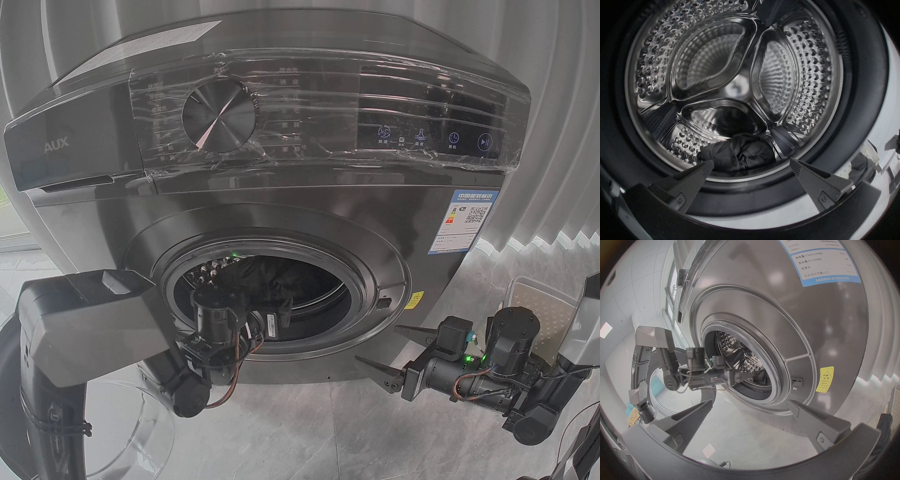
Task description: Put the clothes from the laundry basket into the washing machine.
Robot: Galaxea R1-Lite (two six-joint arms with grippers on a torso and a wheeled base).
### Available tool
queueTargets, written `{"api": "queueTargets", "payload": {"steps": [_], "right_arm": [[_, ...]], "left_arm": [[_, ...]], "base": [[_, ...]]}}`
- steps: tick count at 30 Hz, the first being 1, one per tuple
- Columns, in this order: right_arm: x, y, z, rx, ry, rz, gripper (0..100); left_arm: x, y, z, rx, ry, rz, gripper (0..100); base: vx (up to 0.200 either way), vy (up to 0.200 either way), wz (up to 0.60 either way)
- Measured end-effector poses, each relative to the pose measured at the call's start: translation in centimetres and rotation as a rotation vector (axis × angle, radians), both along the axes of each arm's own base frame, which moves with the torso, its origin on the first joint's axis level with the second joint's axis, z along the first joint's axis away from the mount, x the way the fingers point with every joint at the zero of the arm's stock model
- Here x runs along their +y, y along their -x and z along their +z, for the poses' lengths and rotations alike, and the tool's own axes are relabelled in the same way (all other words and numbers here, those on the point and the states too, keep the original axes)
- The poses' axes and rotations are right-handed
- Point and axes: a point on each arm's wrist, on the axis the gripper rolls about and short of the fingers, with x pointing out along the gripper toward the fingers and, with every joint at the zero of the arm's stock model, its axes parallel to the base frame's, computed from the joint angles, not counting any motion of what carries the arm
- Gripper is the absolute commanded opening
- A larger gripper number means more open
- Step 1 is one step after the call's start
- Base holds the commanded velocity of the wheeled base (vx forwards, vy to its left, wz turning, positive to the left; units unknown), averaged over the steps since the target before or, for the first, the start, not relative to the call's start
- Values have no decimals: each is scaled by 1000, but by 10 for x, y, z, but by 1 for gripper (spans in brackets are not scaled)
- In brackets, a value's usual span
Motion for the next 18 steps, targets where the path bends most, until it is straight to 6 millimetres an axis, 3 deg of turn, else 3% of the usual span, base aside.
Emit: {"api": "queueTargets", "payload": {"steps": [6,18], "right_arm": [[0,0,1,-3,-2,0,100],[-2,3,9,-27,-19,0,100]], "left_arm": [[1,39,13,-11,30,-52,100],[8,119,95,-153,217,-167,100]], "base": [[0,0,0],[0,0,0]]}}
